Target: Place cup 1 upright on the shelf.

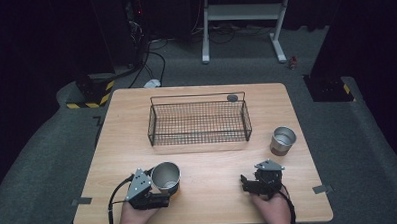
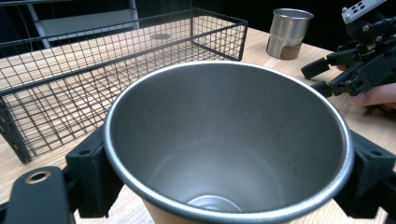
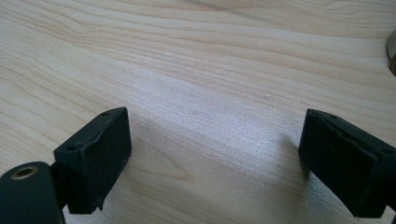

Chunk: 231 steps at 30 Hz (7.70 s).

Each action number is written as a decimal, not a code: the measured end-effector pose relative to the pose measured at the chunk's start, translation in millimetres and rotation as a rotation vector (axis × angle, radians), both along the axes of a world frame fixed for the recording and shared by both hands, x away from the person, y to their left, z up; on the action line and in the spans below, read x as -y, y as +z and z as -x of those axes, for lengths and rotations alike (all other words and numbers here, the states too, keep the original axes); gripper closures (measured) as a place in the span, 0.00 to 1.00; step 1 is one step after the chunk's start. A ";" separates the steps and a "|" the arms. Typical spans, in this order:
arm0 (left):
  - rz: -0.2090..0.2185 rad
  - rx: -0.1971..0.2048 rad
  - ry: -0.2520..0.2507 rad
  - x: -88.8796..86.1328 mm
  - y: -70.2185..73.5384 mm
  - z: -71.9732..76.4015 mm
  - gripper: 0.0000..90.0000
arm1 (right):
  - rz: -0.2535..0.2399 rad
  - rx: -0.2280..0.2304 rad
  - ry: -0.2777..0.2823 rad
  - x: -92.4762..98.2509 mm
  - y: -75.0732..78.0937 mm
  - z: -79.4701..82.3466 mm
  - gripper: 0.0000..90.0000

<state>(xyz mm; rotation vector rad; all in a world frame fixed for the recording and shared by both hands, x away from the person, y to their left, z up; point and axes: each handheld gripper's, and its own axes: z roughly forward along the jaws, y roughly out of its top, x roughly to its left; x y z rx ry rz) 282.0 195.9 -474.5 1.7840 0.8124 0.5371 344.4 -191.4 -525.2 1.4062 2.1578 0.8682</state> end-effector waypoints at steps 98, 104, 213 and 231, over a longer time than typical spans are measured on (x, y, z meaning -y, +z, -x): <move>0.081 0.052 0.148 23.6 66.5 -94.3 0.15 | 0.001 -0.001 0.028 1.0 0.0 1.0 0.11; 0.077 0.058 0.160 24.7 71.1 -103.4 0.15 | -0.001 -0.003 0.027 0.8 0.0 1.4 0.10; -0.076 -0.071 0.342 42.0 1.6 -214.7 0.15 | 0.001 0.001 0.031 1.0 -0.1 1.1 0.11; -0.082 -0.057 0.345 41.2 -2.8 -213.5 0.15 | 0.000 0.001 0.030 0.8 -0.1 1.3 0.11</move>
